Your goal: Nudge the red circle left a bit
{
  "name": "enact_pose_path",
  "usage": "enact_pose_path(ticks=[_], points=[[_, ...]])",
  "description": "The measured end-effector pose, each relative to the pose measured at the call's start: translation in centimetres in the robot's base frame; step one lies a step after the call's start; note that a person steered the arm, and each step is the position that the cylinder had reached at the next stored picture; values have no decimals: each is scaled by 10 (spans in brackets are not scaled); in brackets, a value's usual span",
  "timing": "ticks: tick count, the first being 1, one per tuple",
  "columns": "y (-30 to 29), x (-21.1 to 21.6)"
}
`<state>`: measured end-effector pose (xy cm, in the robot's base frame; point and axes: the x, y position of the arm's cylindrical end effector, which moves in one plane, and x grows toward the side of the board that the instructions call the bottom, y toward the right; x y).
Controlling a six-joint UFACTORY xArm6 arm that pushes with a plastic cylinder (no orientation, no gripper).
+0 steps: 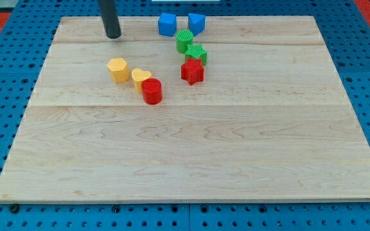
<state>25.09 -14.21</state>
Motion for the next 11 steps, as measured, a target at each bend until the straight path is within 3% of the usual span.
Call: enact_pose_path(ticks=[2,4,9,11], points=[[52,71],[112,96],[112,164],[120,211]])
